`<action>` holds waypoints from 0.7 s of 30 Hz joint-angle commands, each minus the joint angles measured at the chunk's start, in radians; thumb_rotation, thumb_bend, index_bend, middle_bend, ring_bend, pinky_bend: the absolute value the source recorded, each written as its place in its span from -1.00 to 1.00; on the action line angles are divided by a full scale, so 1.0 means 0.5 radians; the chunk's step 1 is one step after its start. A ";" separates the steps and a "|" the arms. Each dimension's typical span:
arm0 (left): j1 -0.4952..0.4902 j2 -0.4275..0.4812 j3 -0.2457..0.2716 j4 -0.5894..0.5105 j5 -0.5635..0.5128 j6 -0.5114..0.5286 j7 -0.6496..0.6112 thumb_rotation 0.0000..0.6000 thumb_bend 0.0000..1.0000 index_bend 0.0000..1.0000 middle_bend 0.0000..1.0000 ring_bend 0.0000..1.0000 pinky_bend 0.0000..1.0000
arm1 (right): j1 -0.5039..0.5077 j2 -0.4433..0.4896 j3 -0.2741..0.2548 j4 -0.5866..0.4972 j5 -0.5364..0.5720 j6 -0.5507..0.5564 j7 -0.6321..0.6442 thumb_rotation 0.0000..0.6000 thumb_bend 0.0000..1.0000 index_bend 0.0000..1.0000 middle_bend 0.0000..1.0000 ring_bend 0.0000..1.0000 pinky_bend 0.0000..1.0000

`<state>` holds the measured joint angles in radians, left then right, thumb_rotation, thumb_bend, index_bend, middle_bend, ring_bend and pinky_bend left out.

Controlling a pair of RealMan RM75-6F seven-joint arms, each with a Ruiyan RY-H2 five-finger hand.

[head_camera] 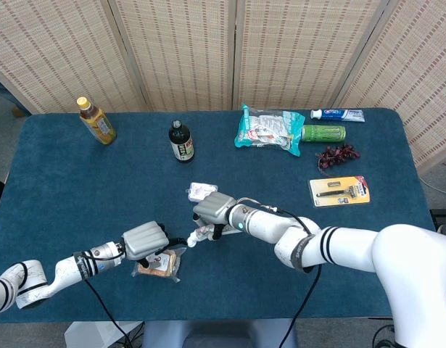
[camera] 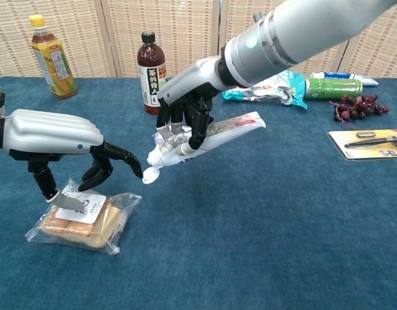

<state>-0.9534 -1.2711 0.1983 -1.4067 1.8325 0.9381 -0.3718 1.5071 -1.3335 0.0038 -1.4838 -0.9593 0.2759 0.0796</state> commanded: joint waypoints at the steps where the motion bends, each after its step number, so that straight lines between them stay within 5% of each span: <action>1: -0.001 -0.001 -0.002 0.000 0.001 0.002 0.000 1.00 -0.53 -0.65 0.25 0.06 -0.24 | -0.013 0.001 0.015 -0.003 -0.003 0.008 0.006 1.00 1.00 1.00 0.69 0.61 0.03; 21: 0.038 0.136 -0.024 -0.074 -0.067 0.029 0.084 1.00 -0.54 -0.65 0.25 0.05 -0.24 | -0.182 0.101 0.044 -0.110 -0.035 0.209 -0.057 1.00 1.00 1.00 0.65 0.60 0.03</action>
<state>-0.9405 -1.2108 0.1863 -1.4398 1.8053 0.9482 -0.3345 1.4275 -1.2917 0.0329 -1.5279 -0.9769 0.3657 0.0602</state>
